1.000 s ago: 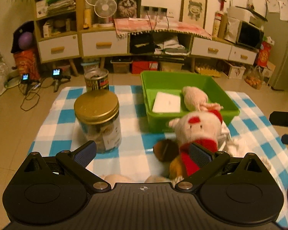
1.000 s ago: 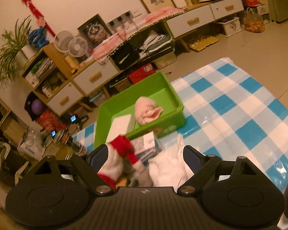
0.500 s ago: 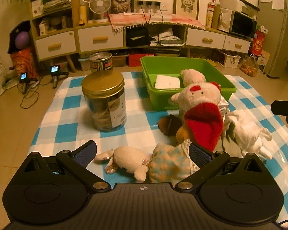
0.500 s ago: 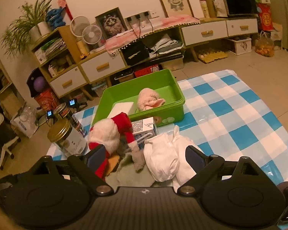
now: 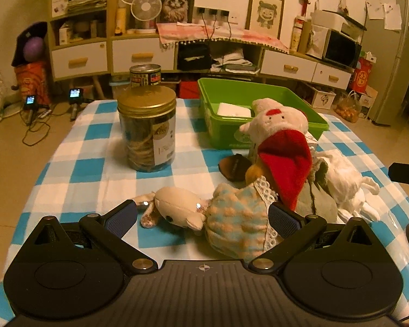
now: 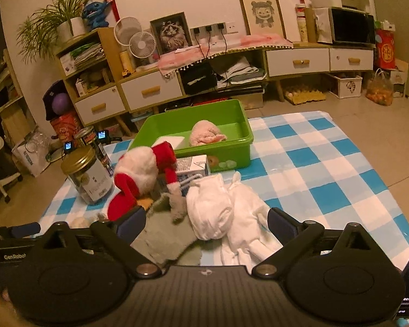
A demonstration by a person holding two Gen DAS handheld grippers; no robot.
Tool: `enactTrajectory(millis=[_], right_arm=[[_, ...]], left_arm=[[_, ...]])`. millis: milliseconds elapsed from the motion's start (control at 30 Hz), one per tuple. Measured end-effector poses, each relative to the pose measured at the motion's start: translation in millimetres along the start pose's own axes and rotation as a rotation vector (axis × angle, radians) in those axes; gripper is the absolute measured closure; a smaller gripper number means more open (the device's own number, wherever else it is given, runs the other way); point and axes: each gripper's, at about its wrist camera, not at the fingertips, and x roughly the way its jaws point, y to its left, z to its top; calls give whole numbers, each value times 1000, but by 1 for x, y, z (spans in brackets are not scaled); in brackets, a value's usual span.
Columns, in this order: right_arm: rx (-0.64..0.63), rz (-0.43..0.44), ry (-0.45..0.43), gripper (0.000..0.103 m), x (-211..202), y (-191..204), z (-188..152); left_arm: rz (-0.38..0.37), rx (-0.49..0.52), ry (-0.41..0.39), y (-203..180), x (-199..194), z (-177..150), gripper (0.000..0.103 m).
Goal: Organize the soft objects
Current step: 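Withdraw both tools from the tub back toward the remaining toys, then grasp the bunny doll's dress with the left tool while the right tool grasps the white gloves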
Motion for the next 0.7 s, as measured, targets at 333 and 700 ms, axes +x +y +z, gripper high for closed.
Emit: enactTrajectory(millis=[333,700], right_arm=[[-67,-17,26,40,16,-10,-31],[-130,-78,18,40,43,-27,-50]], left_arm=[[-22,-7,-4,-5,14,-23,5],[-38,93,-60,-23,31,-33,6]])
